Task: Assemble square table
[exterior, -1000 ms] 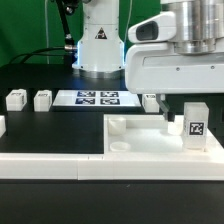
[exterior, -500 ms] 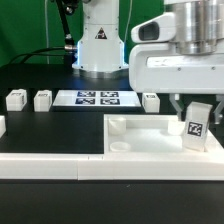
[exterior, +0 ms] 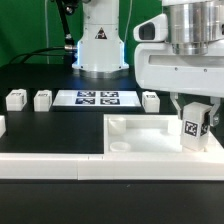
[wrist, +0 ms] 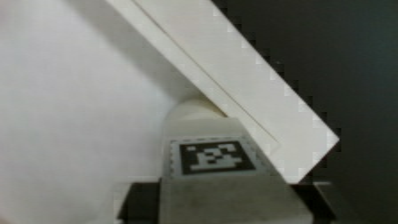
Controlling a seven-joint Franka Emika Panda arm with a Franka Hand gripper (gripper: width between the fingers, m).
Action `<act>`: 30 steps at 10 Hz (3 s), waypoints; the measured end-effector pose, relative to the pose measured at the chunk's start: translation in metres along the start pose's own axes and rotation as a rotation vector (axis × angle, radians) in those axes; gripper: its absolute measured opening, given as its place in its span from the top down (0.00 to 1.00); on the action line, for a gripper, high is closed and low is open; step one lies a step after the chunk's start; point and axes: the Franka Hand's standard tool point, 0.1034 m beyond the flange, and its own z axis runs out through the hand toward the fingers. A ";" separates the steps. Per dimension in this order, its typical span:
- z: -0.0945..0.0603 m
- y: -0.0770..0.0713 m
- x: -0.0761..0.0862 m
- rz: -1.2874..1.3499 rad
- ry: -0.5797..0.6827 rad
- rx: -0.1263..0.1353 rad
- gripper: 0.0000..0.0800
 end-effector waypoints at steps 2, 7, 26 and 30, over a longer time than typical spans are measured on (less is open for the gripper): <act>0.001 -0.001 -0.001 0.262 -0.004 -0.002 0.63; 0.003 -0.002 -0.001 0.901 -0.131 0.059 0.63; 0.005 -0.001 0.001 -0.300 -0.014 -0.043 0.63; 0.004 -0.001 0.004 0.064 -0.014 -0.040 0.63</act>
Offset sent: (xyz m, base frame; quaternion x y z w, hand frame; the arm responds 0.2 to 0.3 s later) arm 0.0100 -0.0017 -0.0006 0.0171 -0.0335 0.3535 0.9347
